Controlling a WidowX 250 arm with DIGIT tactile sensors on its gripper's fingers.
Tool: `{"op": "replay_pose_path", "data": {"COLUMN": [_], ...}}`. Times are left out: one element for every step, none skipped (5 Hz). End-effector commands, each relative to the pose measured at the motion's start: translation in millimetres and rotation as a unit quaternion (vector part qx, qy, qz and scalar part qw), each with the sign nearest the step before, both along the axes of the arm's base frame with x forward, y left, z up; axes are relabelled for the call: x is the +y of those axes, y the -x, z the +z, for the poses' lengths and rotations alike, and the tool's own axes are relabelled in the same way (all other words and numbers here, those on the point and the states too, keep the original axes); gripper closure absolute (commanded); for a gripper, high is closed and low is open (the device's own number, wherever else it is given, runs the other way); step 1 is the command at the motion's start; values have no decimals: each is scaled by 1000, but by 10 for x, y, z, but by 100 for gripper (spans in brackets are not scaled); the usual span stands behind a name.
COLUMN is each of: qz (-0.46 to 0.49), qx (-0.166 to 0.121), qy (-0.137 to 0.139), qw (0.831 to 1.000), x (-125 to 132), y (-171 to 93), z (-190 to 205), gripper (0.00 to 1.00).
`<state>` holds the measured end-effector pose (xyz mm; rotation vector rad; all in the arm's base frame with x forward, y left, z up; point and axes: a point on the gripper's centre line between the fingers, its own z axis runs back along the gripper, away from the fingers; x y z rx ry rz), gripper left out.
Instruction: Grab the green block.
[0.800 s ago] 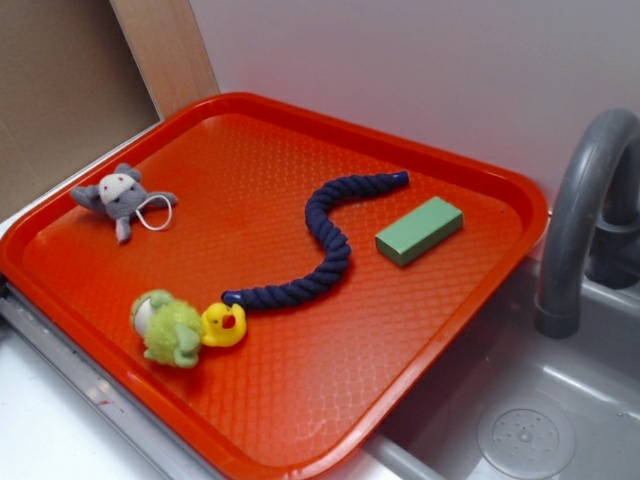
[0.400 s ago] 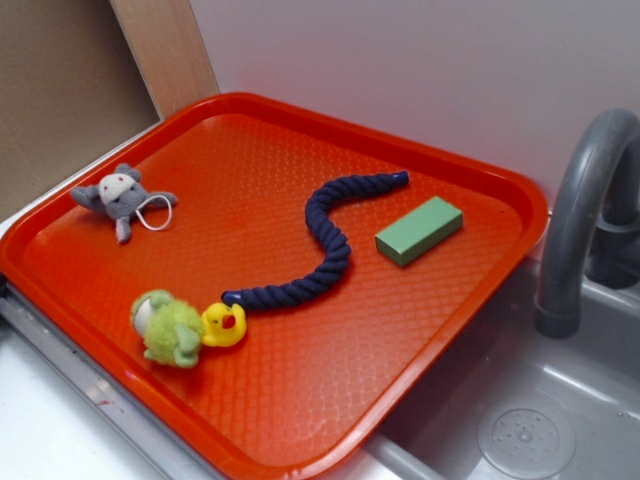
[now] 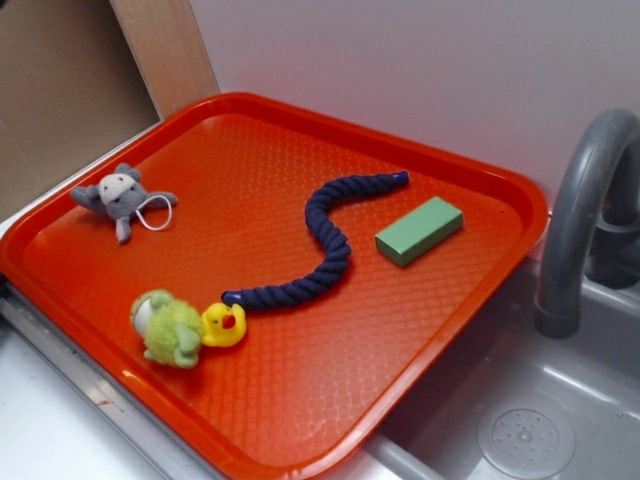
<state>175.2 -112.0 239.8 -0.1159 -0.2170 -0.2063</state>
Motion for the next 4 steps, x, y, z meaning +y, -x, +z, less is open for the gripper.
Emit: {"op": "replay_pose_path", "data": {"qz": [-47,-74,-86,-68], "qx": [29,43,65,102], "qy": [41,37,38,-27], "qw": [998,996,993,992], "x": [-973,-1482,-1861,-2084], "y": [-444,-631,-760,-879], "z": [-252,-493,-721,-1028], "gripper": [0,0,0,0]}}
